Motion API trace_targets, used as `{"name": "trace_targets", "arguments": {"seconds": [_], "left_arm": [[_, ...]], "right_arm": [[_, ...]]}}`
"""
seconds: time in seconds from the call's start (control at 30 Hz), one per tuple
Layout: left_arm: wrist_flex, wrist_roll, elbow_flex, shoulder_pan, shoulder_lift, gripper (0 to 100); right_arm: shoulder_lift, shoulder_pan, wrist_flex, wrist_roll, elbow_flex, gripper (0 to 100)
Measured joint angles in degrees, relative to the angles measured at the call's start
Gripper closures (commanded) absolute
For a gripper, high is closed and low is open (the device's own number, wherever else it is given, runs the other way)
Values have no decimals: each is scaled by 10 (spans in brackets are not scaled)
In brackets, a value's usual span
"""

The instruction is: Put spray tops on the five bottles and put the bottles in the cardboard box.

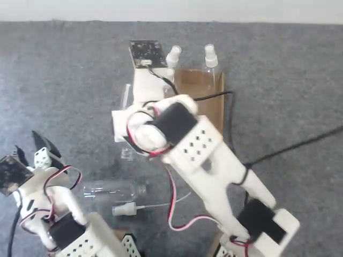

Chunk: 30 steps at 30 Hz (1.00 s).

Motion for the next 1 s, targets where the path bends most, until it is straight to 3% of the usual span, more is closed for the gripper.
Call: {"name": "trace_targets", "arguments": {"seconds": [0.37,0.6,0.73,1.0], "left_arm": [[0,0,0,0,0,837],[0,0,0,0,0,837],[0,0,0,0,0,837],[0,0,0,0,0,837]], "right_arm": [[-113,94,84,1,0,929],[-194,219,98,1,8,928],[-258,285,98,2,73,928],[-378,342,95,2,286,929]]}}
